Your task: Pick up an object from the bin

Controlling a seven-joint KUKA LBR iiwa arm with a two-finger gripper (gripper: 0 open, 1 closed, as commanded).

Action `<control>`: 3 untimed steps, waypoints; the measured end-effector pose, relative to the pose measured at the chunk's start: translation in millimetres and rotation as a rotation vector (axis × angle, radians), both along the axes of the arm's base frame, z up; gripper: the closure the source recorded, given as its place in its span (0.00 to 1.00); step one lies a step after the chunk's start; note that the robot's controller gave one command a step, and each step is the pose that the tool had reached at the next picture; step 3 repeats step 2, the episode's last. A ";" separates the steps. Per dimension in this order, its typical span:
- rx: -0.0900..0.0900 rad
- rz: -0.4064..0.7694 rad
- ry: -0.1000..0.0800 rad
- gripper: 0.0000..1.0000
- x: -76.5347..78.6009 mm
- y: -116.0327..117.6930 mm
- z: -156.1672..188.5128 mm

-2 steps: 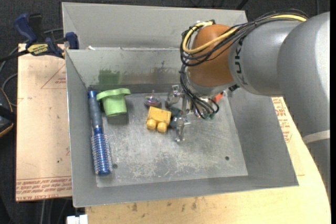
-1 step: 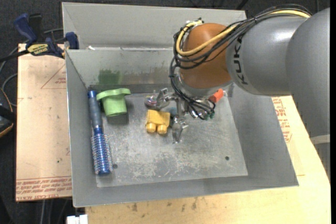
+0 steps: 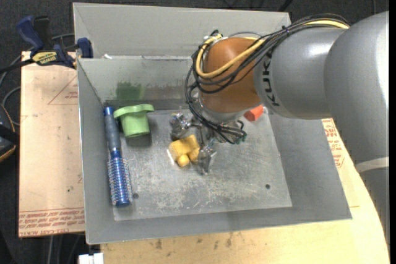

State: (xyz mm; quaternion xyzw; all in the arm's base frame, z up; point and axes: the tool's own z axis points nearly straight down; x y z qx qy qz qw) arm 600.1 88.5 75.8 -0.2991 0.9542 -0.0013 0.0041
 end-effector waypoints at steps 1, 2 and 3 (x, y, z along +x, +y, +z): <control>0.002 -0.001 -0.003 1.00 1.2 0.4 2.4; 0.005 -0.039 -0.003 1.00 -1.7 40.1 136.5; 0.005 -0.039 -0.003 1.00 -1.7 40.1 136.5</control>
Offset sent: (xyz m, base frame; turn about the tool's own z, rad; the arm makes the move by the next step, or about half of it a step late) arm 0.0000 0.0000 0.0000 0.0000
